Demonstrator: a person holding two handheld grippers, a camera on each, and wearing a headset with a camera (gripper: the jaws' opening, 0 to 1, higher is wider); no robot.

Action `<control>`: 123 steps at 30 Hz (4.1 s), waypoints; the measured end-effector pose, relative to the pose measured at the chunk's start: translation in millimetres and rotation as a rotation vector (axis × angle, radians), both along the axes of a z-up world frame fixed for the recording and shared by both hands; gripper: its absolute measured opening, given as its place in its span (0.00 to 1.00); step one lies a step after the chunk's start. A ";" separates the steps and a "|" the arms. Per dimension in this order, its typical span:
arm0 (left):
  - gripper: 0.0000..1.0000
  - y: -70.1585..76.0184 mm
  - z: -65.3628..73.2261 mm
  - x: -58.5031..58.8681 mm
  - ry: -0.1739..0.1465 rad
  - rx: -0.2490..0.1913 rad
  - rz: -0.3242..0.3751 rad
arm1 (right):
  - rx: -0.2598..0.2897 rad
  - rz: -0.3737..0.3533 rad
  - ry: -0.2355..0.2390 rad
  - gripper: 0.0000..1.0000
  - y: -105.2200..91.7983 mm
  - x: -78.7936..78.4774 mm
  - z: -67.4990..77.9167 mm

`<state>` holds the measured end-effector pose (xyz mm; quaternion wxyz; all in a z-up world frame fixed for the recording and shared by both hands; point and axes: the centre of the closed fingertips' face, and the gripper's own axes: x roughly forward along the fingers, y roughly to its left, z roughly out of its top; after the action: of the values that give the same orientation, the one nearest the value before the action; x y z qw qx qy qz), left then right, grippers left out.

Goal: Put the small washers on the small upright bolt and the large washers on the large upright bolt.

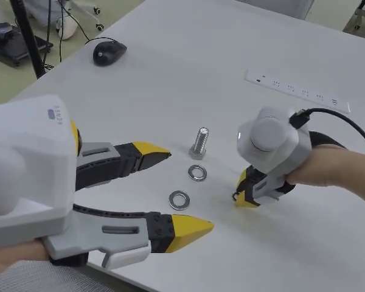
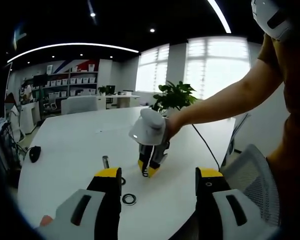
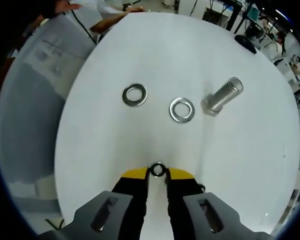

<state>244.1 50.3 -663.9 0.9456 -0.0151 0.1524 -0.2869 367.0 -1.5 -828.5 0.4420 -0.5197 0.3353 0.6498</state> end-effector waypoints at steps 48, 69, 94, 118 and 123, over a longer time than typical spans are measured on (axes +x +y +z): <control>0.59 -9.1 -2.5 -6.6 0.006 0.022 -0.034 | 0.079 -0.074 -0.095 0.12 -37.0 36.5 67.7; 0.59 -6.3 -0.7 -2.3 0.011 0.020 -0.022 | 0.084 -0.065 -0.108 0.12 -10.4 55.5 70.0; 0.59 -1.7 -5.5 1.1 0.025 0.012 -0.007 | 0.021 -0.064 -0.074 0.12 -10.4 63.0 35.5; 0.59 0.6 -11.4 5.9 0.044 0.003 0.007 | 0.021 -0.069 -0.033 0.14 -13.6 60.1 16.1; 0.59 0.4 -10.5 6.0 0.042 0.004 0.008 | 0.041 -0.089 -0.036 0.16 -15.8 59.6 24.6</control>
<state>250.0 50.7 -674.3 0.9435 -0.0197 0.1725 -0.2823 426.6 -17.3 -804.0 0.4871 -0.5066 0.3365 0.6267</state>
